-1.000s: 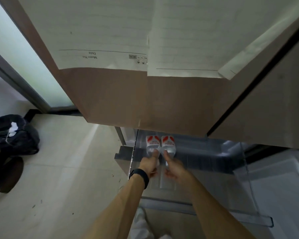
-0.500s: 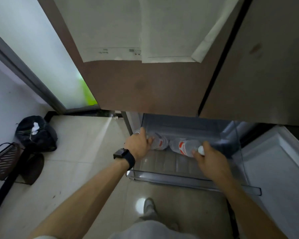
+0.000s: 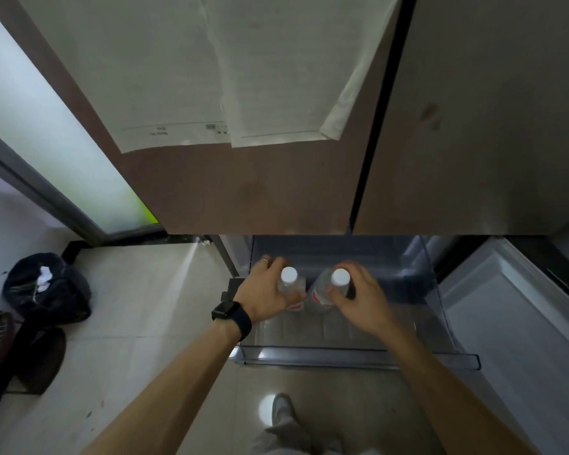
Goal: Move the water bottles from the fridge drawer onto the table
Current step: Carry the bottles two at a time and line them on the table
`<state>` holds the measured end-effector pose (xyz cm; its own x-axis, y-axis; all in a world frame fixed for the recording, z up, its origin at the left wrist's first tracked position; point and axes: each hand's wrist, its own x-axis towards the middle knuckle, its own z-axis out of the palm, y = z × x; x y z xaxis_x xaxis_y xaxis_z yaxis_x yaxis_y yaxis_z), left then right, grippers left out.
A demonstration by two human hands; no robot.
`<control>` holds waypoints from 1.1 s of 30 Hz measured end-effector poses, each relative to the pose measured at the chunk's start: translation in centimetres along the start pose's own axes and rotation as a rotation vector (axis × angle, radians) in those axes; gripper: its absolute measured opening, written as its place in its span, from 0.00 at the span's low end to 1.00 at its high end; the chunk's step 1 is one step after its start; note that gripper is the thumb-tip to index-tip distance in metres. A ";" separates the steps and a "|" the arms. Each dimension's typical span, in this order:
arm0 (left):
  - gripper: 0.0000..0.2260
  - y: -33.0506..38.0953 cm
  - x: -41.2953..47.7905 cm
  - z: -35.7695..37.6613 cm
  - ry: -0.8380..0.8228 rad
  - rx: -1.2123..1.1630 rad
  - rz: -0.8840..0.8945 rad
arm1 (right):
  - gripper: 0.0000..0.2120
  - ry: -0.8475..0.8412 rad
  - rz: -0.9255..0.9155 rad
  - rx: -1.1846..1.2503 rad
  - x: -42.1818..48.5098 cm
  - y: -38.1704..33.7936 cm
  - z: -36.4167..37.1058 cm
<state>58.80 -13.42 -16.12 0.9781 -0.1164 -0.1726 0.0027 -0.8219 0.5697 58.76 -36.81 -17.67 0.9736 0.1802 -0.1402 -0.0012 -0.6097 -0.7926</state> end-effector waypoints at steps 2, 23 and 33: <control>0.31 -0.7 -0.2 0.3 -0.088 -0.038 0.014 | 0.18 -0.053 0.042 0.111 0.4 -0.1 0.4; 0.27 -3.2 2.0 1.5 -0.172 -0.039 0.091 | 0.27 -0.082 0.113 0.027 1.9 -1.5 3.6; 0.29 -2.5 0.9 1.1 -0.093 -0.042 0.102 | 0.26 0.019 0.283 0.029 -1.7 -1.5 3.9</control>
<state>59.47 -12.03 -18.58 0.9503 -0.2509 -0.1842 -0.0853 -0.7791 0.6211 56.24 -33.19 -18.53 0.9377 -0.0083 -0.3474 -0.2797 -0.6114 -0.7403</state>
